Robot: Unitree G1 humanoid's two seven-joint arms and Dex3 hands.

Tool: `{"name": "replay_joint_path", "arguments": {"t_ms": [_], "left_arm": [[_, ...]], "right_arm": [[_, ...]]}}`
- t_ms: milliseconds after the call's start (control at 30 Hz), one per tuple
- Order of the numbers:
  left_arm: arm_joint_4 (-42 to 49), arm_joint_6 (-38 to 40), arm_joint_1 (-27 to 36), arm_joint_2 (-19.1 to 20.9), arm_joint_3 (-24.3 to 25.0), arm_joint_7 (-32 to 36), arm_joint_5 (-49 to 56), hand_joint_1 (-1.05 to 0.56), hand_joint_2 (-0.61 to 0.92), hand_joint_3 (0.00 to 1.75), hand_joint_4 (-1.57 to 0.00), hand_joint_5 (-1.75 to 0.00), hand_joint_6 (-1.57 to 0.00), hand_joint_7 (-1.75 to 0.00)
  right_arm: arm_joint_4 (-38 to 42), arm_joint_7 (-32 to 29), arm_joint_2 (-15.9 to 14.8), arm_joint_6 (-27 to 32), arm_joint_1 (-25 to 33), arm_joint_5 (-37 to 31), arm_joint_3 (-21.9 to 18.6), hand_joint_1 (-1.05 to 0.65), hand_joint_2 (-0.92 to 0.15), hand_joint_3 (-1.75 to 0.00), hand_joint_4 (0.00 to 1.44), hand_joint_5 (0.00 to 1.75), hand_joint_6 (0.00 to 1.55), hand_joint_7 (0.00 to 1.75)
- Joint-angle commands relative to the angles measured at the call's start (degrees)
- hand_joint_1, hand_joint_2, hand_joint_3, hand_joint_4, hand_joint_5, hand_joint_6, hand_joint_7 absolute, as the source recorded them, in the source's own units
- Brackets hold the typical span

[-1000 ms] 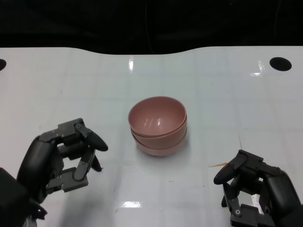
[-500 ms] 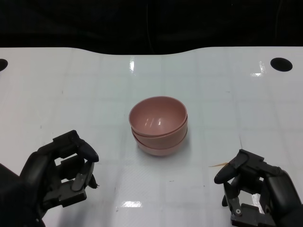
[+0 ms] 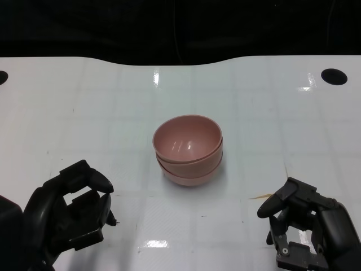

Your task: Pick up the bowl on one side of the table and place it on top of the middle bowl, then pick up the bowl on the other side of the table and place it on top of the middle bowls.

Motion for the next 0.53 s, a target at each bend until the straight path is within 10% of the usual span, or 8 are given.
{"name": "replay_joint_path", "arguments": {"t_ms": [33, 533], "left_arm": [[-1.1, 1.3, 0.1, 0.3, 0.8, 0.2, -0.7, -0.04, 0.42, 1.19, -0.71, -1.75, -0.69, -1.55], [-2.0, 2.1, 0.7, 0.5, 1.0, -0.2, -0.6, -0.06, 0.39, 1.27, -0.73, -1.75, -0.71, -1.53]], "right_arm": [[0.4, -0.5, 0.0, -0.9, 0.0, 0.4, -0.7, -0.01, -0.45, -1.26, 0.82, 1.56, 0.75, 1.36], [0.2, -1.0, 0.0, -0.3, -0.4, 0.4, -1.1, -0.01, -0.47, -1.22, 0.79, 1.54, 0.73, 1.36]]}}
